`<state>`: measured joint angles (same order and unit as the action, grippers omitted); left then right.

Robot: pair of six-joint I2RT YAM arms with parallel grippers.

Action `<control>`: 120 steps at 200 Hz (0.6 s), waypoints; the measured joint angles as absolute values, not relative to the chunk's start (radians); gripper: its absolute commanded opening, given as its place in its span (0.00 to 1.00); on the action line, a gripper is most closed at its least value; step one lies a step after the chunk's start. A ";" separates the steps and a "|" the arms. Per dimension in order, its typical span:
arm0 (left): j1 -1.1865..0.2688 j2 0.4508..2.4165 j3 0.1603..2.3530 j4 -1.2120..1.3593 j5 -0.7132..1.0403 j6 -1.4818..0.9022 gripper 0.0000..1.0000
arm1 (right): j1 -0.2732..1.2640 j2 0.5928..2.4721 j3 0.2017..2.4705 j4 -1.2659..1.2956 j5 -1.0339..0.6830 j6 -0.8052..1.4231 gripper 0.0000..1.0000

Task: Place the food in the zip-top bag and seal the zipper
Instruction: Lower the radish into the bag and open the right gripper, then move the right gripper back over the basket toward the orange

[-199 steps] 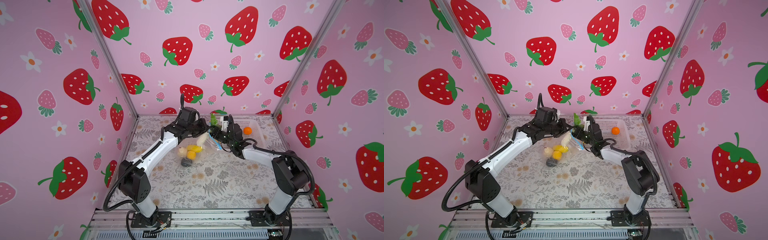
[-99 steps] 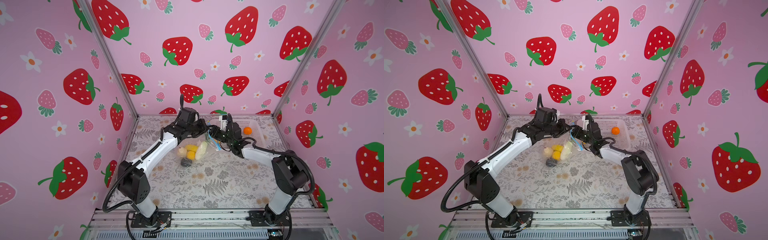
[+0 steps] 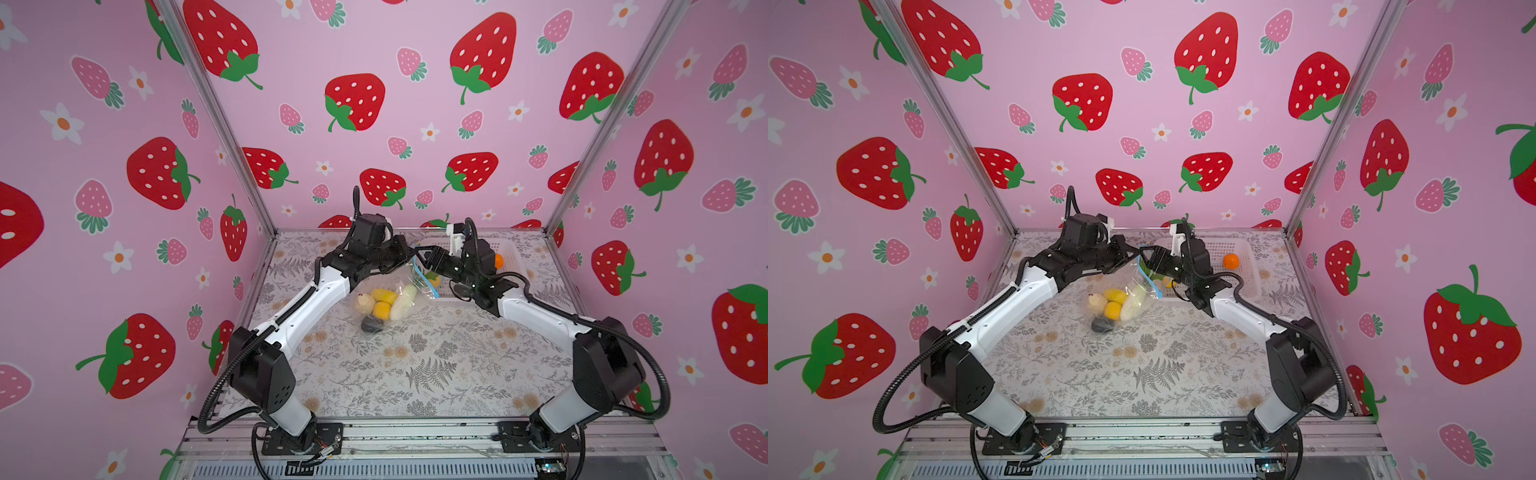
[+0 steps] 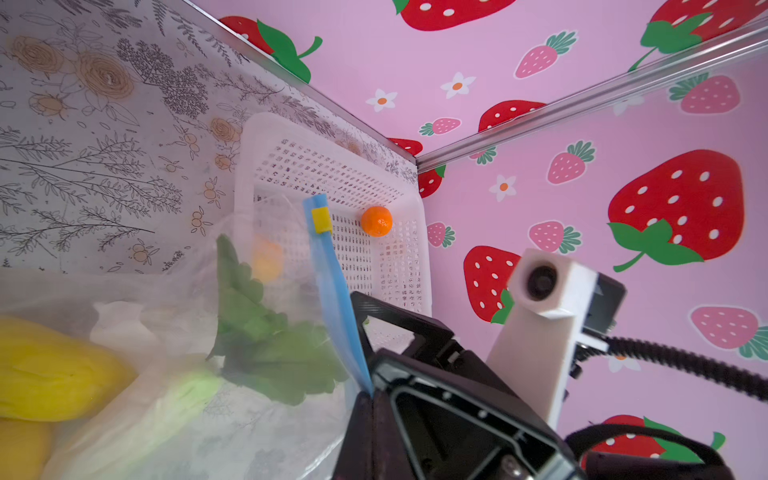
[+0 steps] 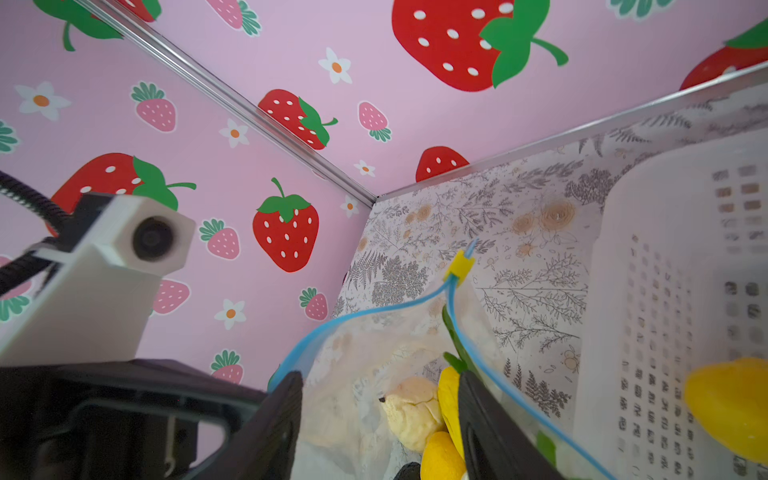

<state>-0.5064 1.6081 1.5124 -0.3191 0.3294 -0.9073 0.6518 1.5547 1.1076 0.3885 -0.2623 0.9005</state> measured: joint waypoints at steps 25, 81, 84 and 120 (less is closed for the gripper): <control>-0.506 1.603 1.499 -0.319 0.329 -0.910 0.00 | 0.653 1.462 1.093 0.400 -0.242 0.869 0.62; -0.506 1.603 1.481 -0.320 0.323 -0.912 0.00 | 0.628 1.399 1.029 0.386 -0.206 0.823 0.62; -0.506 1.603 1.481 -0.320 0.323 -0.912 0.00 | 0.625 1.399 1.026 0.380 -0.204 0.820 0.62; -0.506 1.600 1.480 -0.319 0.322 -0.913 0.00 | 0.559 1.399 1.005 0.346 -0.186 0.795 0.61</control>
<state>-0.5060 1.5997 1.4796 -0.3195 0.3222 -0.9127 0.5594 1.3987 1.0046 0.3462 -0.1856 0.7952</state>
